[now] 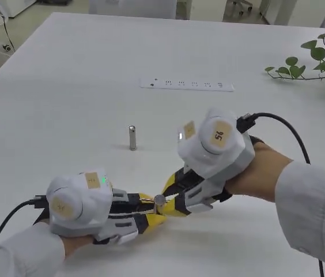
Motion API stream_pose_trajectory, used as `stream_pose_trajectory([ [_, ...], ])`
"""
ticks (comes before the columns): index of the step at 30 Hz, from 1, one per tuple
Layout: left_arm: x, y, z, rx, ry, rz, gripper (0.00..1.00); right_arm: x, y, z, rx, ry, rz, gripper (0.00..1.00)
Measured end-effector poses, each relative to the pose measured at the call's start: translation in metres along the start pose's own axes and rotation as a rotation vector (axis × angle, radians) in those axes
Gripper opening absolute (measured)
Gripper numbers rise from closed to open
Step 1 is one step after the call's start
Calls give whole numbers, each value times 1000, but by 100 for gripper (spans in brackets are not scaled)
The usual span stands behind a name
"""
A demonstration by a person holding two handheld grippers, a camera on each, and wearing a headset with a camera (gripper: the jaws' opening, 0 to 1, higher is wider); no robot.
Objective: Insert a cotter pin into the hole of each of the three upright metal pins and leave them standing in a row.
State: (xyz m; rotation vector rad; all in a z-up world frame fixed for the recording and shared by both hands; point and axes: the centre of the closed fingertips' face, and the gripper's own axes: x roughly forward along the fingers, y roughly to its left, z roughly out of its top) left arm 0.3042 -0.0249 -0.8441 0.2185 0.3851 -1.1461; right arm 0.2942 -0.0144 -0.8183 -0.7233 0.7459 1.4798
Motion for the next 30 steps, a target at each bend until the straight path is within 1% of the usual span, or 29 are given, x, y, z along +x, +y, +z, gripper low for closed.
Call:
stream_pose_trajectory([
  [3,0,1,-2,-2,1,4,11,4,0,2,-7,-10,-14,20],
  [7,0,1,-5,-4,9,9,11,8,3,3,-15,-11,-8,18],
  [9,0,0,-5,-2,11,9,11,8,0,2,-40,-8,-28,16],
  [13,0,-2,-4,-4,14,12,11,9,1,4,-13,-21,-16,16],
  [16,0,-2,-3,-6,17,20,11,10,1,5,-7,-26,-17,16],
  [19,0,-2,-2,-11,18,31,11,11,0,6,-37,-25,-27,15],
  [23,0,-2,-2,-13,20,34,11,11,0,6,-64,-33,-3,14],
  [27,-1,-1,-3,-9,24,34,12,11,3,8,-157,-34,36,13],
  [28,-1,-1,-4,-8,25,34,12,11,4,9,-190,-35,46,13],
  [29,-1,-1,-4,-8,25,34,12,11,3,8,-170,-32,44,13],
  [30,-1,-1,-4,-8,26,36,12,12,3,8,-172,-31,49,13],
])
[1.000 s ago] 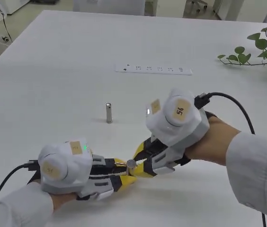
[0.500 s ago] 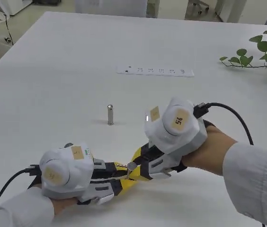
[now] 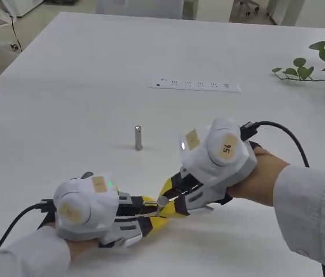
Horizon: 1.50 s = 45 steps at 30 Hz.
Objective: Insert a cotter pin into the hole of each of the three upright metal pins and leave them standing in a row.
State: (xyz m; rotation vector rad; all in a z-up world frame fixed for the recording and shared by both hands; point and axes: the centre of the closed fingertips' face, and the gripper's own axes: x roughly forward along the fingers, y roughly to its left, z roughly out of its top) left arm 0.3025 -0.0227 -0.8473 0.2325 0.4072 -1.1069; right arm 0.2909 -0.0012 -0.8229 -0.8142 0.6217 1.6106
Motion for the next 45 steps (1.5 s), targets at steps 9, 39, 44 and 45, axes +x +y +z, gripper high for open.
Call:
stream_pose_trajectory([
  [9,0,2,-1,-14,1,1,12,1,-3,0,-12,2,34,12],
  [39,-68,-2,-9,-131,-52,-50,40,1,-32,14,-22,-8,30,11],
  [44,-86,0,-5,-141,-77,-18,43,4,-42,17,-20,-10,28,11],
  [45,-91,2,-4,-142,-85,-9,43,5,-43,17,-20,-9,29,11],
])
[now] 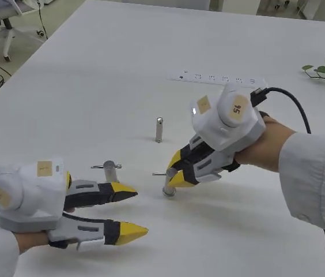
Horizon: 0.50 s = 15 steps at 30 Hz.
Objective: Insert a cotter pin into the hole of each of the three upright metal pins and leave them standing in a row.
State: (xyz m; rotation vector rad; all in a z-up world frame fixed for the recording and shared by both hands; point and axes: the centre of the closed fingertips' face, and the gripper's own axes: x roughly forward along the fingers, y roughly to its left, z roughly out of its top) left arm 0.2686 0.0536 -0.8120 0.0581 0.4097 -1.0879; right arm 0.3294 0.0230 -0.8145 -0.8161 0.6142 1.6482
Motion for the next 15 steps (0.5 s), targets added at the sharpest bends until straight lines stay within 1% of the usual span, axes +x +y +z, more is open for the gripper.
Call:
stream_pose_trajectory([
  [3,-9,3,2,-6,-10,19,44,2,-3,1,-3,1,5,11],
  [5,-14,6,3,1,-16,36,46,4,-5,1,-4,2,6,11],
  [6,-17,8,3,-8,-20,41,46,5,-6,2,-5,3,4,11],
  [9,-25,10,4,-9,-28,58,47,7,-9,3,-4,4,3,12],
  [11,-29,11,6,-14,-41,72,49,8,-11,4,-5,5,2,12],
  [13,-34,12,6,-17,-44,87,50,10,-13,4,-4,3,1,12],
  [15,-39,15,6,-23,-57,112,53,11,-13,5,0,0,7,12],
])
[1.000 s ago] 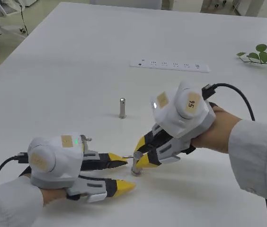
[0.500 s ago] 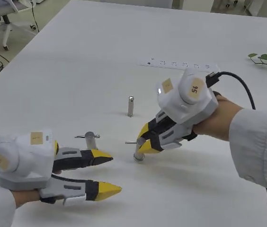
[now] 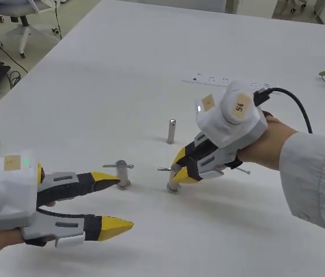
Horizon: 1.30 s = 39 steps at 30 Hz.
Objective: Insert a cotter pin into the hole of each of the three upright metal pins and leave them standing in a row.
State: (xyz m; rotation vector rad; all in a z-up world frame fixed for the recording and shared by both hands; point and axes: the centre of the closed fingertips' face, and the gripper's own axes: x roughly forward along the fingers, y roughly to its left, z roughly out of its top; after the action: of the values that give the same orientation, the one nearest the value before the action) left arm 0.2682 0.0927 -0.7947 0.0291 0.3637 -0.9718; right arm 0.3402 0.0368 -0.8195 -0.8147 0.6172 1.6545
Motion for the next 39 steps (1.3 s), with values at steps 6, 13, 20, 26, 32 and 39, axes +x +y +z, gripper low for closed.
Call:
stream_pose_trajectory([
  [6,-11,10,3,-9,-22,47,58,2,-1,2,-7,0,7,12],
  [13,-14,19,7,-12,-32,74,58,5,-1,3,5,4,11,12],
  [20,-15,23,7,-14,-34,87,57,9,0,8,39,-14,10,12],
  [26,-17,26,8,-15,-38,94,57,9,-2,9,63,-22,1,13],
  [32,-17,28,9,-15,-40,98,57,10,-1,7,75,-11,10,15],
  [39,-18,29,11,-13,-46,102,57,10,0,0,60,10,6,18],
])
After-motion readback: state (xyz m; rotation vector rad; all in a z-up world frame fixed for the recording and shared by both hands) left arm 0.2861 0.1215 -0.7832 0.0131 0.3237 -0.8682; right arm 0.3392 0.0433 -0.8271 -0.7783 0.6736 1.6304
